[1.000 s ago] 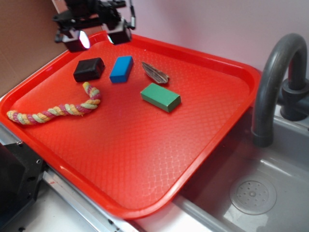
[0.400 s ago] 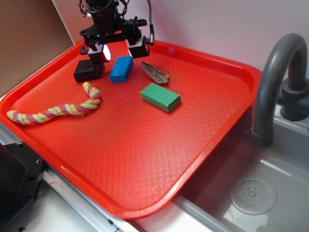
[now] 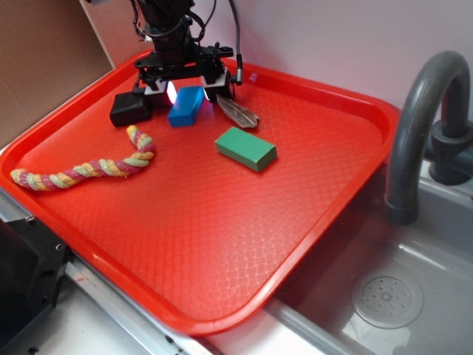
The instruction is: Grab the blue block.
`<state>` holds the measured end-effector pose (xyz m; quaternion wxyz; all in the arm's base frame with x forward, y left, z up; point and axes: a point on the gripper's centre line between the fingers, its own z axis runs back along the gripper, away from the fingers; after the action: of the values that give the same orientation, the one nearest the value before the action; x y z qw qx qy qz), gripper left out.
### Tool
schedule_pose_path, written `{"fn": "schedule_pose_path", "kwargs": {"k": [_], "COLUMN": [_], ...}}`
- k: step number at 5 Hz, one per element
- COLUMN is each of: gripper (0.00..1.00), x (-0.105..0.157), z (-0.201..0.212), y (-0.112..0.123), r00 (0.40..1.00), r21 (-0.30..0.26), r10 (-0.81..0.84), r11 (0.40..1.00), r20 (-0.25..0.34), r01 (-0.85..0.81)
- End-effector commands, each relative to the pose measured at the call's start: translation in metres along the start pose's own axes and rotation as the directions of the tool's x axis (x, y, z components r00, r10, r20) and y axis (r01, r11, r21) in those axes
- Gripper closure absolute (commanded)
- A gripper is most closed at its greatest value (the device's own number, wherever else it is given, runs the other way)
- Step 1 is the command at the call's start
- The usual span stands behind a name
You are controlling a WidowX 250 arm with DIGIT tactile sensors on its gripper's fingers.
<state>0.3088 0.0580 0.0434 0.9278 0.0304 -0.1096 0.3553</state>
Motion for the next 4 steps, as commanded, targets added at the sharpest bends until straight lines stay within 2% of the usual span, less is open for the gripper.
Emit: {"fn": "schedule_pose_path", "kwargs": {"k": [1,3,4], "gripper": [1.0,1.0,1.0], "x": [-0.003,-0.012,-0.007], "z": [-0.006,-0.007,0.01], "y": [-0.005,-0.005,-0.001], "r00": [0.999,0.998,0.999], "r21": [-0.012,-0.008,-0.014], "r10": [-0.048,-0.064,-0.045], "r11": [0.999,0.998,0.999], "r20": [-0.002,0.007,0.031], "r01": [0.048,0.064,0.046]}}
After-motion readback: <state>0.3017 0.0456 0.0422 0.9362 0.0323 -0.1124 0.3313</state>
